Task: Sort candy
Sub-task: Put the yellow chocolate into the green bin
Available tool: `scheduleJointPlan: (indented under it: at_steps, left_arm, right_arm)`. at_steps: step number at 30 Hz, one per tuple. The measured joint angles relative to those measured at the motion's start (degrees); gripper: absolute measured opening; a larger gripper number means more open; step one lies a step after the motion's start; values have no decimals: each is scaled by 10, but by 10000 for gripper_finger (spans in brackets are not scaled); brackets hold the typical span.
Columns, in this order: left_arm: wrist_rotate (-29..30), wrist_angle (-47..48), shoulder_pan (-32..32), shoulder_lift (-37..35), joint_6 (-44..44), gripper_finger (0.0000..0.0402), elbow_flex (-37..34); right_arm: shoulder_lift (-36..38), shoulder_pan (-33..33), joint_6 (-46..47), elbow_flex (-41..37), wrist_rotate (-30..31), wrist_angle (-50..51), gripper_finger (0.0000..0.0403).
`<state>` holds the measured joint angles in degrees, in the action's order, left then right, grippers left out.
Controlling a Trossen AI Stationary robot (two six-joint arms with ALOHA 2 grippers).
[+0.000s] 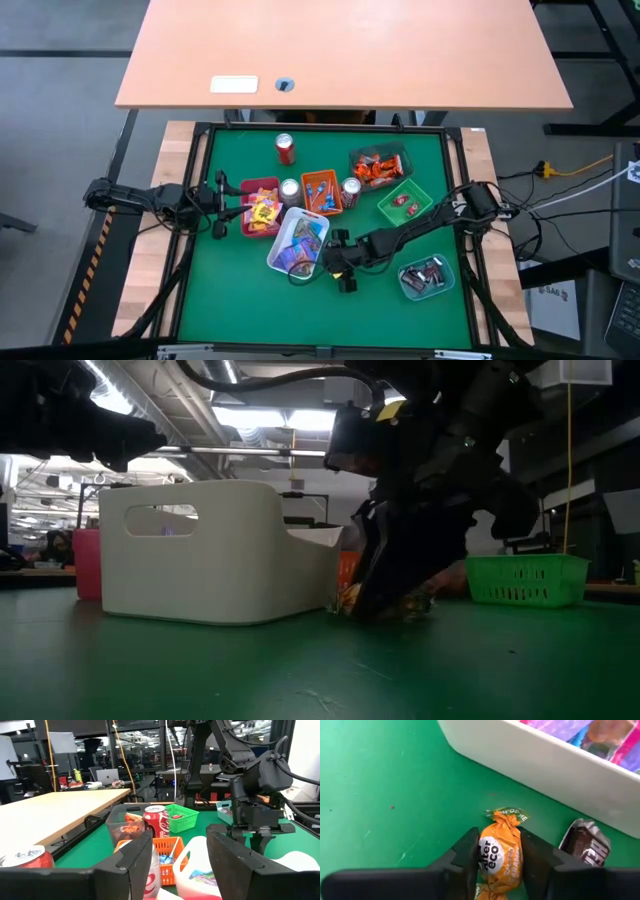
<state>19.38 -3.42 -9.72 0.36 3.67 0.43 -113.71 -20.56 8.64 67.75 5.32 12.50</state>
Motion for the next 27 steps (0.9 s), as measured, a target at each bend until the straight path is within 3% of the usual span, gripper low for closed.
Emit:
scheduleJointPlan:
  at_steps: [6, 18, 22, 27]
  left_arm:
    - [0, 0, 0, 0, 3, 178, 0]
    - [0, 0, 0, 0, 4, 178, 0]
    - [0, 0, 0, 0, 4, 178, 0]
    - [0, 0, 0, 0, 4, 178, 0]
  right_arm:
    - [1, -1, -1, 61, -10, 96, 97]
    - [5, 0, -4, 261, -5, 499, 97]
    - [5, 0, -5, 293, -4, 617, 97]
    - [31, 0, -17, 281, 12, 684, 97]
